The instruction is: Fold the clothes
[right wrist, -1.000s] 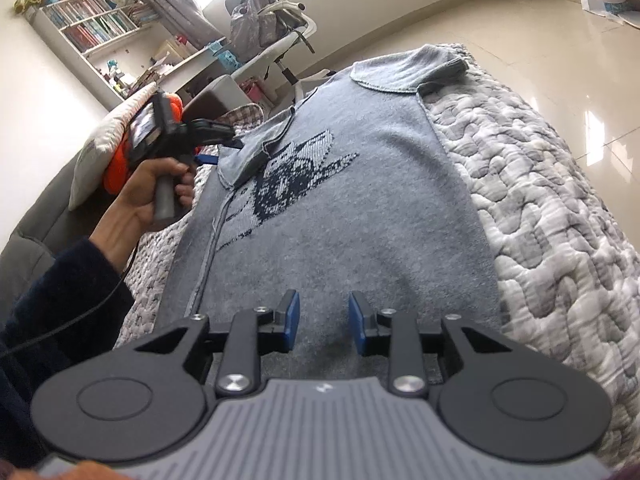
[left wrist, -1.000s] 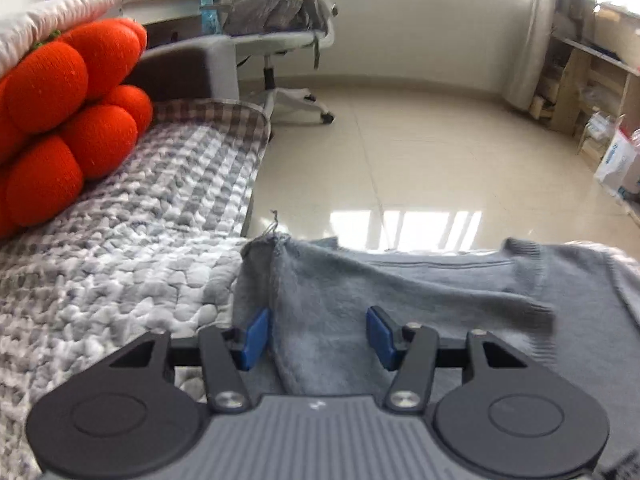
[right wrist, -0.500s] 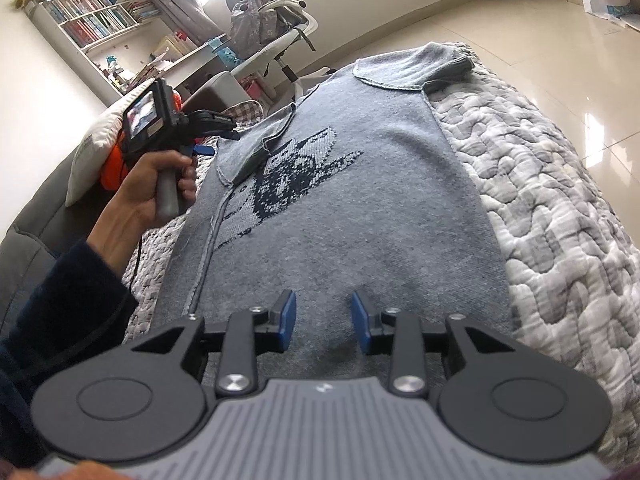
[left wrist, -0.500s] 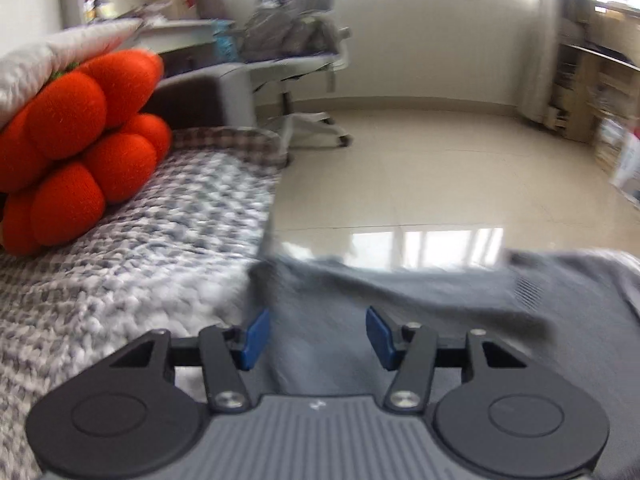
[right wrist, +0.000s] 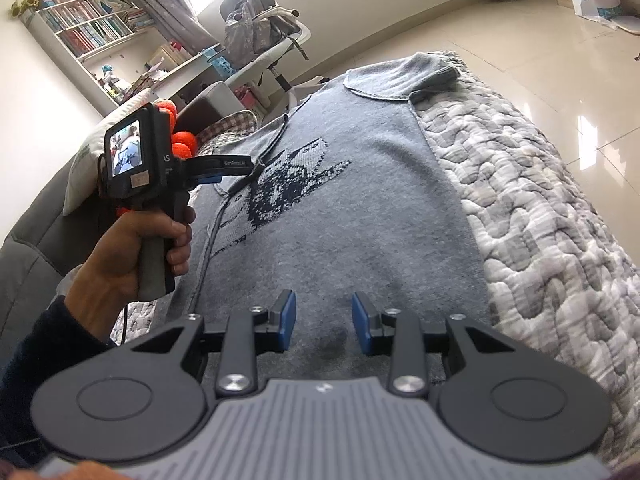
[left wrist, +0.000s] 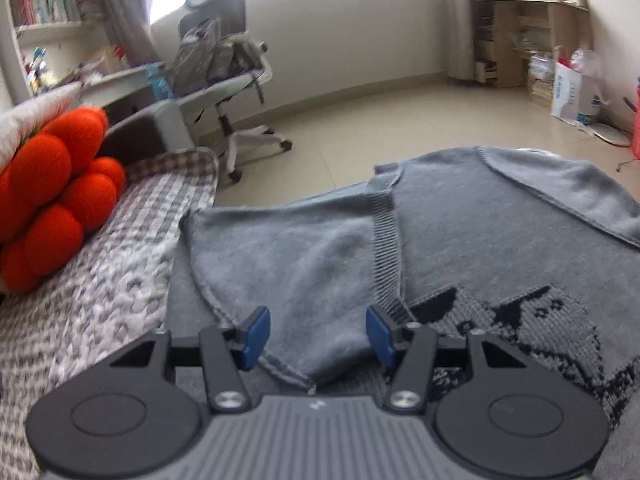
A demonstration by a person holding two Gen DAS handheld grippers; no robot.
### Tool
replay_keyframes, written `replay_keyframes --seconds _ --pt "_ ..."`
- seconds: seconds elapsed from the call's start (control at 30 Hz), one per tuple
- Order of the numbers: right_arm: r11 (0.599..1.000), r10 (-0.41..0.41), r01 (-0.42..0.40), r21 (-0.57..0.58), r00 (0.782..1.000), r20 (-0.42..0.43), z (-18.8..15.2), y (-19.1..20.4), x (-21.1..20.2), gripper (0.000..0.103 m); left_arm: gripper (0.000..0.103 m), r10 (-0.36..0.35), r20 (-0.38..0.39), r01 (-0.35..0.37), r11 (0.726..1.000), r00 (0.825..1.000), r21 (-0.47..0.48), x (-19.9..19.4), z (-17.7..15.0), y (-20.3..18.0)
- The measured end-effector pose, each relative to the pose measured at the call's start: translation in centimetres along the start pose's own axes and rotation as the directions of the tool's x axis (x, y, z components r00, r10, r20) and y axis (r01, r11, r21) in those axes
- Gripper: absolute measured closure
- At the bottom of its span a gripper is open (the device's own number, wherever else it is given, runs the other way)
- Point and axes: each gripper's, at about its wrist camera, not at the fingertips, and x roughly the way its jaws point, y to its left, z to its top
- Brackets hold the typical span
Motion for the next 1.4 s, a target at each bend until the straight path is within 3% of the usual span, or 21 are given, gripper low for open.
replay_keyframes --seconds 0.4,0.6,0.8,0.9,1.03,1.17,1.4 --pt "1.0 -0.001 0.0 0.018 1.0 0.013 0.1 -0.6 -0.5 0.068 0.048 -0.035 0.082 0.03 0.998 0.996 0.062 -3.2 -1.2 -2.8" --pt "1.0 0.008 -0.008 0.02 1.0 0.013 0.2 -0.7 -0.4 0.066 0.048 -0.018 -0.023 0.018 1.0 1.0 0.011 -0.3 -0.5 -2.1" --pt "1.0 0.016 -0.016 0.016 1.0 0.01 0.2 -0.5 -0.2 0.064 0.048 -0.057 -0.061 0.051 0.994 0.996 -0.095 0.1 0.3 0.1" --pt "1.0 0.017 -0.017 0.019 1.0 0.008 0.3 -0.6 -0.1 0.064 0.048 -0.131 -0.056 0.118 0.973 0.99 -0.196 0.0 0.2 1.9" --pt "1.0 0.025 -0.025 0.0 1.0 0.016 0.3 -0.3 -0.1 0.063 0.047 -0.23 -0.028 0.209 0.926 0.973 -0.315 -0.3 0.0 4.2" --pt "0.999 0.034 -0.034 -0.029 0.999 0.028 0.6 0.4 0.3 0.062 0.046 -0.253 0.016 0.242 0.902 0.967 -0.357 -0.7 -0.4 5.6" --pt "0.994 0.086 -0.085 -0.068 0.996 0.013 2.5 2.9 2.7 0.062 0.046 -0.271 0.0 0.243 0.865 0.963 -0.439 1.3 -1.4 8.0"
